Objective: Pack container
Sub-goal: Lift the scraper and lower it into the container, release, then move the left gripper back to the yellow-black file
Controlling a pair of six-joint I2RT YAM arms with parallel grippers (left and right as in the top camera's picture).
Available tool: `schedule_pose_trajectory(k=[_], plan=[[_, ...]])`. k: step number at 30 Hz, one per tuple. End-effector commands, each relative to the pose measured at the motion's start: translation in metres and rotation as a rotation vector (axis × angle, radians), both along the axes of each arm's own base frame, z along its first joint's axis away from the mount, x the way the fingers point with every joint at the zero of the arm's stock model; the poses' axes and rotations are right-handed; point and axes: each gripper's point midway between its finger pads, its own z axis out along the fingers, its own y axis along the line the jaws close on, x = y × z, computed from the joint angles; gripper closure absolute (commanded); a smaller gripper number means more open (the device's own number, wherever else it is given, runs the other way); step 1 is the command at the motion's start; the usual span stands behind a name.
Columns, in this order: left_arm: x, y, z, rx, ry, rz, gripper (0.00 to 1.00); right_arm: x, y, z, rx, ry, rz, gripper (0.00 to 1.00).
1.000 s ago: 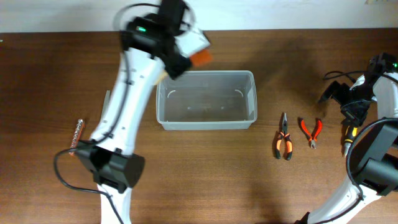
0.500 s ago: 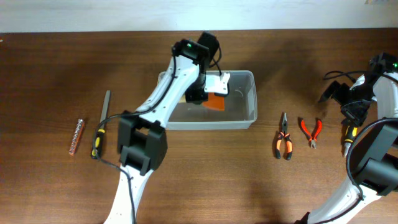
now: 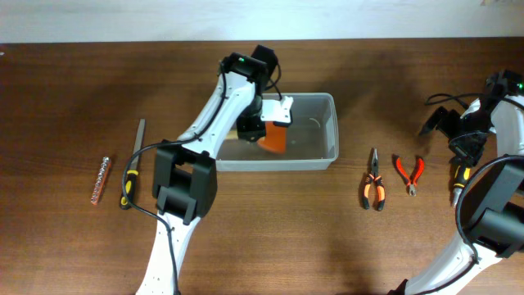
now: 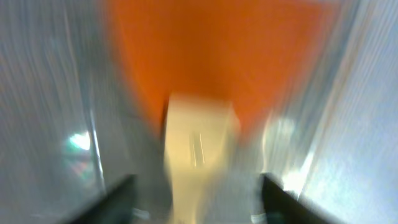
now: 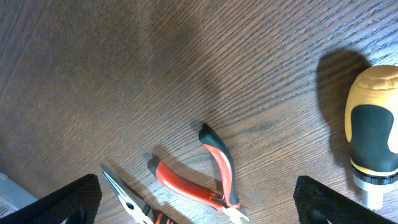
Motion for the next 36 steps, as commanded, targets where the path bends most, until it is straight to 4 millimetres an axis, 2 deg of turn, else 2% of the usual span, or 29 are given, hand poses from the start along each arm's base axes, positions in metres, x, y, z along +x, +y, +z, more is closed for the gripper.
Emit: schedule_pose_trajectory(k=[1,3,7,12,16,19,21,23,25,27,30,36], plan=[[-0.002,0.006,0.014,-0.019,0.005,0.063,0.01,0.004,-0.001,0.017,-0.015,-0.042,-0.005,0.01],[-0.003,0.007,0.028,-0.026,-0.015,0.077,0.01,0.004,-0.001,0.017,-0.015,-0.042,-0.005,0.01],[-0.006,0.013,0.070,-0.029,-0.085,0.177,0.01,0.004,-0.001,0.017,-0.015,-0.042,-0.005,0.01],[-0.032,0.024,0.140,-0.078,-0.146,0.338,0.01,0.004,-0.001,0.017,-0.015,-0.042,-0.005,0.01],[-0.047,0.052,0.188,-0.122,-0.212,0.445,0.01,0.004,-0.001,0.017,-0.015,-0.042,-0.005,0.01],[-0.045,0.090,0.206,-0.148,-0.233,0.675,0.01,0.004,-0.001,0.017,-0.015,-0.042,-0.005,0.01],[-0.046,0.130,0.204,-0.111,-0.211,0.905,0.01,0.004,-0.001,0.017,-0.015,-0.042,-0.005,0.01],[-0.051,0.170,0.193,-0.062,-0.161,1.123,0.01,0.004,-0.001,0.017,-0.015,-0.042,-0.005,0.01],[-0.056,0.205,0.175,-0.025,-0.105,1.300,0.01,0.004,-0.001,0.017,-0.015,-0.042,-0.005,0.01],[-0.066,0.235,0.149,0.032,-0.035,1.393,0.00,0.004,-0.001,0.017,-0.015,-0.042,-0.005,0.01],[-0.078,0.264,0.108,0.086,0.042,1.463,0.00,0.004,-0.001,0.017,-0.015,-0.042,-0.005,0.01],[-0.102,0.292,0.039,0.133,0.139,1.509,0.00,0.004,-0.001,0.017,-0.015,-0.042,-0.005,0.01]])
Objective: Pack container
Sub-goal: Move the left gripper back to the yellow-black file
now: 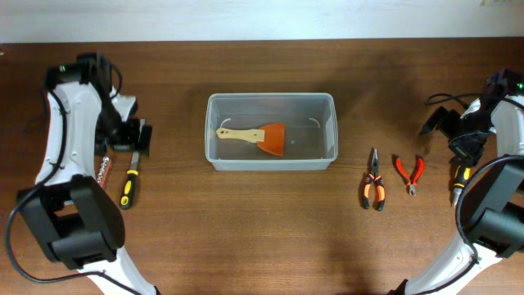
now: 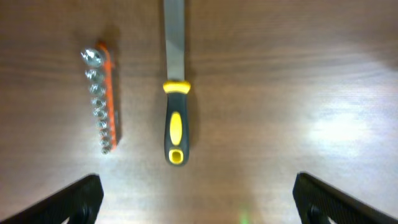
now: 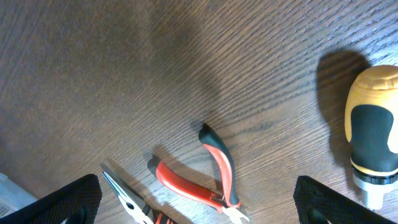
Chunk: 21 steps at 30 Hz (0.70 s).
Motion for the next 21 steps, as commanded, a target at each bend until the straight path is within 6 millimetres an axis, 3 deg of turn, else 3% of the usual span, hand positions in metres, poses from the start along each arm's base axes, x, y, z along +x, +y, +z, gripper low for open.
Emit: schedule_pose_trajectory(k=[1,7,12,21], plan=[[-0.018,0.005,-0.030,-0.031,0.057,0.053,0.00,0.004,-0.001,0.017,-0.015,-0.042,-0.005,0.01],[-0.026,0.001,-0.069,-0.099,0.042,0.069,0.05,0.004,-0.001,0.017,-0.015,-0.042,-0.005,0.01],[-0.021,0.003,-0.083,-0.091,0.009,0.068,0.11,0.004,-0.001,0.017,-0.015,-0.042,-0.005,0.01],[-0.018,0.006,-0.107,-0.065,-0.038,0.064,0.09,0.004,-0.001,0.017,-0.015,-0.042,-0.006,0.01]])
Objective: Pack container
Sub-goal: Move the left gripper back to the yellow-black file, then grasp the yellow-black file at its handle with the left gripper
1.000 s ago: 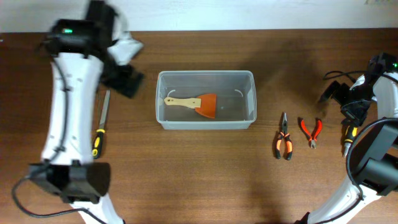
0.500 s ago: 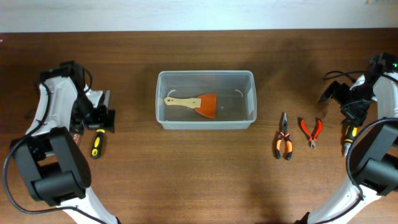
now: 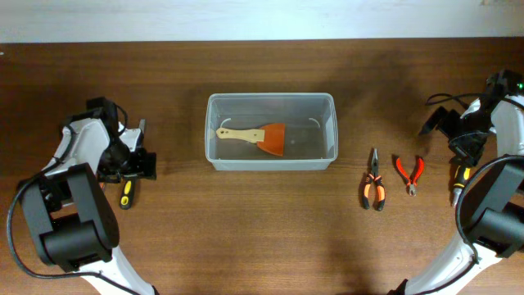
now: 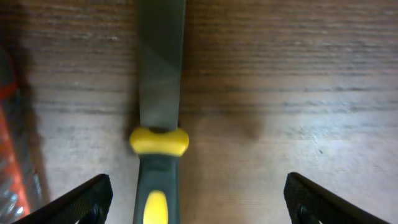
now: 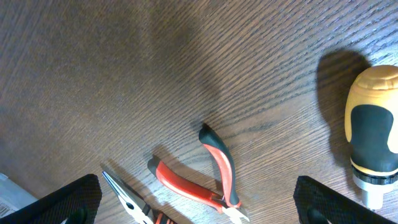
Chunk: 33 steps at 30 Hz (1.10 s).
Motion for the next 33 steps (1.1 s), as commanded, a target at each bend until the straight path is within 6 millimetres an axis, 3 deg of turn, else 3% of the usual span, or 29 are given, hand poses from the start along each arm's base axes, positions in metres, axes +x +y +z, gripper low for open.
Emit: schedule_pose_trajectory(k=[1,6,9,15,20,30,33], plan=[[-0.002,0.000,-0.008,-0.004,-0.001,0.000,0.10,0.004,-0.001,0.017,-0.016,-0.042,-0.005,0.01],[-0.006,-0.002,-0.012,-0.008,0.012,0.001,0.11,0.004,-0.001,0.017,-0.016,-0.042,-0.005,0.01],[-0.004,-0.001,-0.015,-0.007,0.004,0.001,0.23,0.004,-0.001,0.017,-0.016,-0.042,-0.005,0.01],[-0.002,-0.001,-0.025,-0.010,0.009,0.002,0.30,0.004,-0.001,0.017,-0.016,-0.042,-0.005,0.01],[-0.005,-0.002,-0.034,-0.018,0.036,0.002,0.43,0.004,-0.001,0.017,-0.016,-0.042,-0.005,0.01],[-0.001,0.000,-0.035,-0.010,0.020,0.001,0.67,0.004,-0.001,0.017,-0.016,-0.042,-0.005,0.01],[0.002,0.001,-0.036,-0.006,0.009,0.001,0.69,0.004,-0.001,0.017,-0.016,-0.042,-0.005,0.01]])
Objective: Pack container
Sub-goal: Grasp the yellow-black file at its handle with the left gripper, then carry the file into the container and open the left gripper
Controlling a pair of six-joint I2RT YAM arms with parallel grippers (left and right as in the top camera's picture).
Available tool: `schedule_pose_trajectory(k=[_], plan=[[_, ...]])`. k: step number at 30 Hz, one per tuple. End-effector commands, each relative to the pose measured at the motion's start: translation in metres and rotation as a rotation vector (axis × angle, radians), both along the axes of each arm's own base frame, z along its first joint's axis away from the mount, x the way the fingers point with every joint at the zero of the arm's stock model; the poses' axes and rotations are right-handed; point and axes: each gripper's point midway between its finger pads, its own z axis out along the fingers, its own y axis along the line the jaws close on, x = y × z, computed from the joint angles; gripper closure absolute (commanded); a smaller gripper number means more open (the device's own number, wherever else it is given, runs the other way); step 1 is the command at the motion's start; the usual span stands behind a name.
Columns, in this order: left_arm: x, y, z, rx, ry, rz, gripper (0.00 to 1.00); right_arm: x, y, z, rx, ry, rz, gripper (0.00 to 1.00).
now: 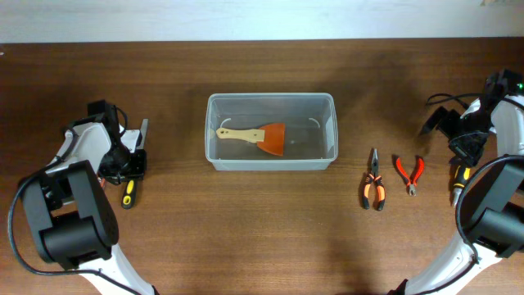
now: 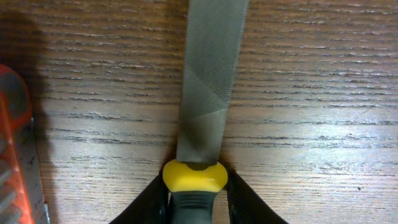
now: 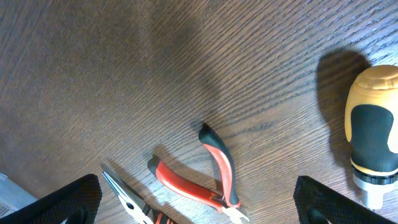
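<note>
The clear plastic container [image 1: 270, 97] stands at the table's middle with an orange wooden-handled scraper [image 1: 274, 137] inside. At the left lies a flat metal file [image 2: 208, 93] with a black and yellow handle [image 1: 127, 193]. My left gripper [image 2: 196, 205] is down on it, its fingers [image 2: 159, 199] pressed to both sides of the handle just behind the yellow collar. Far right, my right gripper [image 3: 199, 199] hangs open above the table near the red pliers [image 3: 205, 177], holding nothing.
An orange socket rail [image 2: 15, 155] lies just left of the file. Right of the container lie black-and-orange needle-nose pliers [image 1: 374, 190], the red pliers [image 1: 409, 174] and a yellow-handled screwdriver [image 3: 373, 143] near the right edge.
My left gripper's fingers stood wide apart over the file; now they are shut on its handle at the yellow collar. The right arm has not moved.
My left gripper was inside the container over the orange scraper. Then the scraper lay alone in the container and the gripper was open above the file and socket rail at the left. It then sat lower over the file, and now grips its handle.
</note>
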Motion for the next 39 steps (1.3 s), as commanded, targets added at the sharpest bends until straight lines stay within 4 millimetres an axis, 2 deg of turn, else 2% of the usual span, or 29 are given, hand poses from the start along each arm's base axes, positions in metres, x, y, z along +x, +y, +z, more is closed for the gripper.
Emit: schedule_pose_trajectory(k=[1,6,8,13,16,19,23,27,29,32,33,35,36,39], plan=[[-0.004,-0.009,-0.020,-0.048,0.035,0.001,0.69,0.004,-0.001,0.017,-0.016,-0.042,-0.005,0.01],[-0.003,-0.008,-0.020,-0.047,0.032,0.001,0.78,0.004,-0.001,0.017,-0.016,-0.042,-0.005,0.01],[-0.003,-0.008,-0.020,-0.047,0.029,0.001,0.97,0.004,-0.001,0.017,-0.016,-0.042,-0.005,0.01],[-0.003,-0.008,-0.019,-0.047,0.030,0.000,0.98,0.004,-0.001,0.017,-0.016,-0.042,-0.005,0.01],[-0.003,-0.010,-0.005,-0.053,0.041,-0.002,0.98,0.004,-0.001,0.017,-0.016,-0.042,-0.005,0.01],[0.010,-0.012,0.029,-0.044,0.009,-0.018,0.98,0.004,-0.001,0.017,-0.016,-0.042,-0.005,0.01],[0.044,-0.025,0.111,-0.006,-0.149,-0.101,0.98,0.004,-0.001,0.017,-0.016,-0.042,-0.005,0.01],[0.075,-0.060,0.201,0.036,-0.364,-0.245,0.98,0.004,-0.001,0.017,-0.016,-0.042,-0.005,0.01],[0.085,-0.092,0.245,0.055,-0.488,-0.364,0.98,0.004,-0.001,0.017,-0.016,-0.042,-0.005,0.01],[0.091,-0.145,0.288,0.076,-0.626,-0.581,0.98,0.004,-0.001,0.017,-0.016,-0.042,-0.005,0.01],[0.092,-0.166,0.297,0.083,-0.663,-0.673,0.98,0.004,-0.001,0.017,-0.016,-0.042,-0.005,0.01],[0.089,-0.204,0.302,0.095,-0.699,-0.855,0.98,0.004,-0.001,0.017,-0.016,-0.042,-0.005,0.01],[0.085,-0.224,0.299,0.103,-0.698,-0.965,0.98,0.004,-0.001,0.017,-0.016,-0.042,-0.005,0.01],[0.076,-0.265,0.278,0.121,-0.654,-1.228,0.98,0.004,-0.001,0.017,-0.016,-0.042,-0.005,0.01]])
